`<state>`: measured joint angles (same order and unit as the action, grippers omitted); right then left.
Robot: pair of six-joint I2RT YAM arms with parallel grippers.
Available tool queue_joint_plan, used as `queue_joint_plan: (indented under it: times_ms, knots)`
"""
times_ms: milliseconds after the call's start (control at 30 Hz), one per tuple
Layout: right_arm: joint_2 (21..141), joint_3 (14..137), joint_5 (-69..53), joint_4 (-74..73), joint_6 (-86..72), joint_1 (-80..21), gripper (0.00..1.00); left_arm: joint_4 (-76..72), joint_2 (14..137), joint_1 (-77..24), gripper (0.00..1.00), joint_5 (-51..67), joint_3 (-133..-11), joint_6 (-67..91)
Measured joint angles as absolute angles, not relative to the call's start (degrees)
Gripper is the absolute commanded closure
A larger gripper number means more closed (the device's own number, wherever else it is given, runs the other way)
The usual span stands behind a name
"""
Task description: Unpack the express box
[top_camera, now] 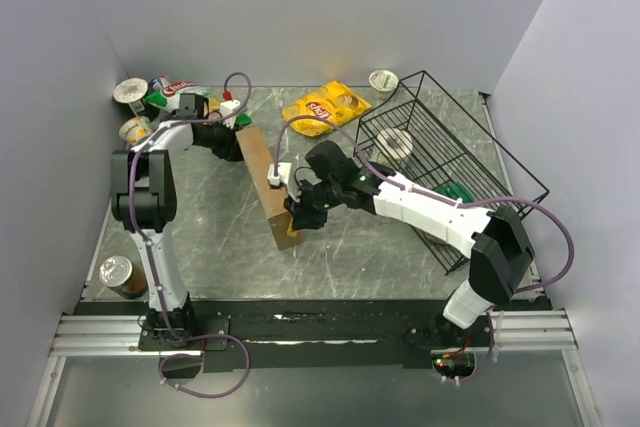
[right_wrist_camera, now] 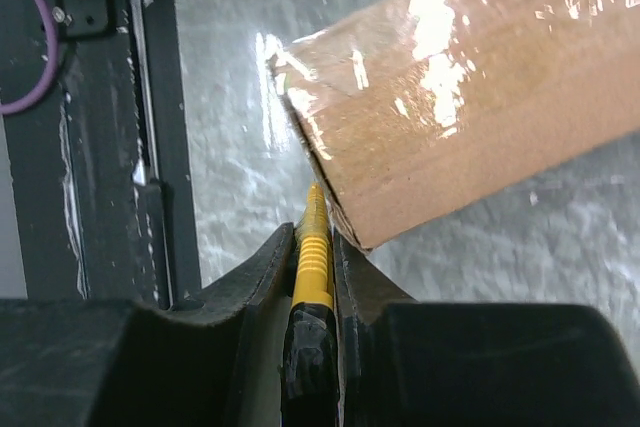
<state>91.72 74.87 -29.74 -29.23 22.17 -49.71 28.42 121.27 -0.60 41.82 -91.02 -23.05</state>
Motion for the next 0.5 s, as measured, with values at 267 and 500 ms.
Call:
queue_joint_plan:
  times_ms: [267, 500]
  knots:
    - [91.5, 74.9, -27.2, -32.1, 24.9, -44.6, 1.0, 29.2, 110.4, -0.7, 0.62, 44.2, -79.7, -25.5]
    - [92.7, 76.8, -25.6, -32.6, 27.1, -39.0, 1.0, 31.2, 104.6, -1.9, 0.64, 47.0, -70.1, -24.9]
